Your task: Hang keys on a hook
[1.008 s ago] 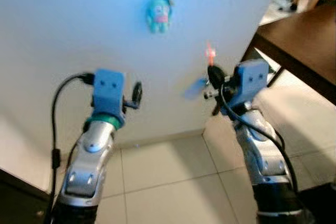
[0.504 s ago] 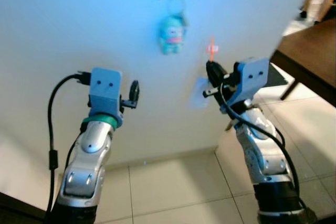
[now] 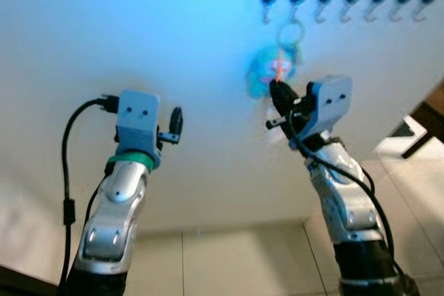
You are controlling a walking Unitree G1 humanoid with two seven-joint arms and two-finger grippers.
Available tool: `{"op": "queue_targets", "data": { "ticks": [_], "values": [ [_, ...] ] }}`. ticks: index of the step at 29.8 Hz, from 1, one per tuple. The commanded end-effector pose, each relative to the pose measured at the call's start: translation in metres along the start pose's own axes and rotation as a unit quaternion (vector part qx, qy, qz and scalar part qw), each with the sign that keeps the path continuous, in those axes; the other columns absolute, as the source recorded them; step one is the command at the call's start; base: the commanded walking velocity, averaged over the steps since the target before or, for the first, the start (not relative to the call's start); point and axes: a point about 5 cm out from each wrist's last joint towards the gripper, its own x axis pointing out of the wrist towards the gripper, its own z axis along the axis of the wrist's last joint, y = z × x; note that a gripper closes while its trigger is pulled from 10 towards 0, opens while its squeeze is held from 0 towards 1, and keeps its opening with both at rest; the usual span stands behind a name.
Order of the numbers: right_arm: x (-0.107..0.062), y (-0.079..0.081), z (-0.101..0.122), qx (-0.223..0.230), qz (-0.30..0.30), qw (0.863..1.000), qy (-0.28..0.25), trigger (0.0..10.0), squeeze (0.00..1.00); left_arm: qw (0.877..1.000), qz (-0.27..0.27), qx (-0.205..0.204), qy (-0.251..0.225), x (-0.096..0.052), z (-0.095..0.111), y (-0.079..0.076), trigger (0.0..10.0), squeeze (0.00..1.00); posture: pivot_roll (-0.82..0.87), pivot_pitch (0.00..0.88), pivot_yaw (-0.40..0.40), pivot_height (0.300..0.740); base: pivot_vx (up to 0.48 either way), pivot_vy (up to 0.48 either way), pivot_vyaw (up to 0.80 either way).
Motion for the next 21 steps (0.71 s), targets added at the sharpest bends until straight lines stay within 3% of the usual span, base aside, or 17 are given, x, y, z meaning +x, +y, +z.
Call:
{"op": "queue_targets", "data": {
  "ticks": [1, 7, 11, 17, 21],
  "values": [
    [0.001, -0.005, 0.013, -0.008, 0.0, 1.0, -0.025, 10.0, 0.0, 1.0, -0.007, -0.016, -0.022, -0.005, 0.008, 0.0, 10.0, 0.0, -0.09, 0.071, 0.055, 0.74, 0.0, 0.0, 0.0],
    [0.003, -0.008, 0.029, -0.011, 0.008, 0.999, -0.05, 10.0, 0.0, 0.997, -0.054, -0.025, -0.046, -0.017, 0.026, 0.002, 10.0, 0.0, -0.08, 0.076, 0.056, 0.74, 0.0, 0.0, 0.0],
    [-0.004, -0.008, 0.02, -0.01, 0.01, 0.999, -0.032, 10.0, 0.0, 0.993, -0.106, -0.016, -0.048, -0.031, 0.033, -0.003, 10.0, 0.0, -0.08, 0.078, 0.057, 0.74, 0.0, 0.0, 0.0],
    [-0.017, -0.002, 0.004, -0.011, 0.045, 0.999, 0.007, 10.0, 0.0, 0.993, -0.107, -0.018, -0.042, -0.036, 0.032, -0.004, 10.0, 0.0, -0.08, 0.082, 0.061, 0.74, 0.0, 0.0, 0.0],
    [-0.027, 0.001, 0.01, -0.059, 0.109, 0.992, 0.009, 10.0, 0.0, 0.995, -0.079, -0.027, -0.047, -0.038, 0.033, -0.002, 10.0, 0.0, -0.08, 0.091, 0.067, 0.74, 0.0, 0.0, 0.0]
  ]
}}
